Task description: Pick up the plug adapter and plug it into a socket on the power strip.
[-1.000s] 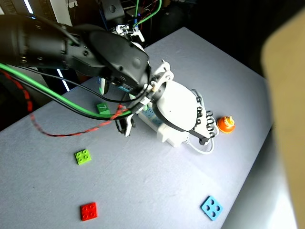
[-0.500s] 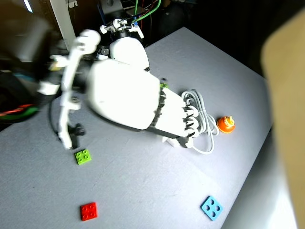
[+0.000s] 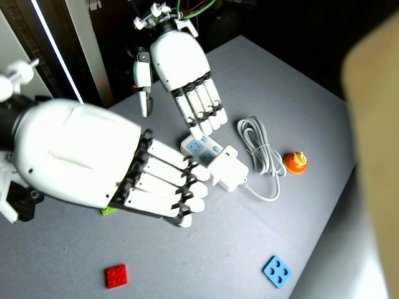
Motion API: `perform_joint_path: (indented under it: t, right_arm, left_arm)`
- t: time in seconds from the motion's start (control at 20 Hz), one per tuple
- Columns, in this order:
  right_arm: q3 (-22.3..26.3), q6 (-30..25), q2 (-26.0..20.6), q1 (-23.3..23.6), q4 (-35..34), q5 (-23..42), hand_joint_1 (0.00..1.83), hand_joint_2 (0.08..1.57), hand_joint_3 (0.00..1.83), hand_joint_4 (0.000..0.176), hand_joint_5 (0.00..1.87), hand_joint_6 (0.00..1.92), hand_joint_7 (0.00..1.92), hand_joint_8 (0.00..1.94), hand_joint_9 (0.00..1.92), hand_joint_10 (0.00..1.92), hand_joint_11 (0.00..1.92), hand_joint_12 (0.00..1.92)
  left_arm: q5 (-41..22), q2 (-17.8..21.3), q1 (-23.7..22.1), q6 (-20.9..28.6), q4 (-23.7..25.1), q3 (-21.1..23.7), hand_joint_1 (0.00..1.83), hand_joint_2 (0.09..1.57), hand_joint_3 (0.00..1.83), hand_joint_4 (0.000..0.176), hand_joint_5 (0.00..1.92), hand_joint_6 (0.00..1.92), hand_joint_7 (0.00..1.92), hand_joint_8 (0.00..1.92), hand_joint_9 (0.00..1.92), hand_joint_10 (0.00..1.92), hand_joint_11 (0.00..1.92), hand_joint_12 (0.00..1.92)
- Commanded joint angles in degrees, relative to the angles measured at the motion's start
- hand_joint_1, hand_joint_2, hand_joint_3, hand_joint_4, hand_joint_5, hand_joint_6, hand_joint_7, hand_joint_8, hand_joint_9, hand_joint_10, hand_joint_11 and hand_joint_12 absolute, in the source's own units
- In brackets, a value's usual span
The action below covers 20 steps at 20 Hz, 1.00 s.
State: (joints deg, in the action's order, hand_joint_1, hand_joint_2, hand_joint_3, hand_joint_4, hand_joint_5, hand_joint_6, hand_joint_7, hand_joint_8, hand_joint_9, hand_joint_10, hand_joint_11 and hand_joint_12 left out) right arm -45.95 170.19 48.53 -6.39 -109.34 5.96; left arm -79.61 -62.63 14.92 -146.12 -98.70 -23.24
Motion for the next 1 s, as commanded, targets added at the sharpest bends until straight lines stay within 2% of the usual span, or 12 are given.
perform_joint_path:
  t: [0.0,0.1,0.2,0.3,0.35,0.4,0.5,0.6,0.7,0.75,0.85,0.95]
  right_arm:
    - [-0.1,-0.3,-0.3,0.1,0.7,-2.8,0.59,1.0,0.0,0.0,0.32,0.01,0.37,0.01,0.38,0.02,0.02,0.96]
    - [-0.6,-1.5,-0.3,-0.2,0.7,-3.2,0.57,1.03,0.0,0.0,0.44,0.01,0.54,0.01,0.59,0.04,0.2,1.06]
    - [-1.0,-3.5,0.0,-0.3,0.7,-2.9,0.57,1.05,0.0,0.0,0.61,0.02,0.76,0.03,0.83,0.11,0.4,1.19]
    - [-1.3,-4.3,0.7,-0.6,0.7,-0.7,0.53,1.12,0.0,0.0,0.77,0.04,0.95,0.1,0.74,0.88,0.5,1.57]
    - [-1.4,-4.3,1.0,-0.7,0.7,0.7,0.49,1.15,0.01,0.0,0.79,0.37,0.86,0.63,0.68,1.28,0.59,1.7]
    - [-1.5,-4.3,1.3,-0.8,0.7,1.5,0.52,1.17,0.0,0.0,0.73,1.04,0.81,1.19,0.77,1.51,0.75,1.75]
    - [-1.6,-5.4,1.8,-0.8,0.7,2.7,0.5,1.21,0.01,0.0,0.65,1.76,0.82,1.79,0.91,1.86,0.97,1.9]
    - [-1.6,-6.2,2.2,-0.9,0.7,4.0,0.54,1.23,0.0,0.0,0.71,1.91,0.85,1.93,1.05,1.92,1.18,1.92]
    - [-1.6,-7.0,2.4,-1.3,0.7,5.7,0.52,1.25,0.0,0.0,0.8,1.92,0.93,1.94,1.12,1.92,1.31,1.92]
    - [-1.6,-10.3,2.6,-1.6,3.8,7.0,0.47,1.28,0.01,0.0,0.92,1.92,1.03,1.94,1.23,1.92,1.45,1.92]
    - [-0.6,-34.4,2.8,-4.0,30.9,13.9,0.42,1.34,0.01,0.0,1.05,1.92,1.17,1.94,1.38,1.92,1.61,1.92]
    - [-0.3,-42.3,3.0,-5.6,41.5,15.7,0.44,1.41,0.02,0.0,1.08,1.92,1.25,1.94,1.46,1.92,1.69,1.92]
  left_arm:
    - [-2.3,0.4,-1.1,-1.3,4.7,-0.1,0.06,1.24,0.0,0.0,0.05,0.01,0.06,0.01,0.06,0.02,0.05,0.03]
    - [-2.3,0.4,-2.5,-2.0,4.6,-1.0,0.19,1.25,0.0,0.0,0.15,0.01,0.23,0.01,0.23,0.01,0.0,0.59]
    - [-3.4,0.4,-3.9,-2.3,4.5,-1.8,0.31,1.26,0.0,0.0,0.4,0.01,0.48,0.01,0.48,0.02,0.07,0.91]
    - [-3.7,0.4,-6.0,-6.1,2.2,-2.8,0.32,1.3,0.0,0.0,0.67,0.04,0.77,0.03,0.8,0.12,0.35,1.04]
    - [-3.7,0.4,-6.7,-6.9,2.2,-3.0,0.35,1.3,0.0,0.0,0.88,0.13,0.91,0.06,0.93,0.2,0.47,1.17]
    - [-3.7,0.5,-7.2,-7.1,2.2,-3.0,0.36,1.32,0.0,0.0,0.75,0.71,0.87,0.38,0.79,0.8,0.57,1.41]
    - [-3.7,0.5,-8.4,-7.1,2.2,-2.9,0.32,1.33,0.0,0.0,0.63,1.48,0.73,1.35,0.65,1.63,0.59,1.84]
    - [-3.6,0.5,-9.7,-7.1,2.1,-2.9,0.33,1.35,0.0,0.0,0.66,1.76,0.84,1.69,0.78,1.9,0.76,1.92]
    - [-3.5,0.3,-10.9,-7.8,2.1,-3.1,0.39,1.37,0.0,0.0,0.79,1.91,0.92,1.91,1.0,1.92,1.05,1.92]
    - [-3.3,0.3,-11.2,-8.2,2.1,-3.2,0.36,1.39,0.01,0.0,0.97,1.92,1.06,1.92,1.13,1.92,1.21,1.92]
    - [-2.7,0.4,-11.4,-8.2,2.1,-3.5,0.3,1.44,0.02,0.0,1.18,1.92,1.26,1.92,1.33,1.92,1.46,1.92]
    - [-2.1,0.3,-11.8,-8.2,2.1,-3.6,0.31,1.47,0.0,0.0,1.26,1.92,1.34,1.92,1.41,1.92,1.56,1.92]
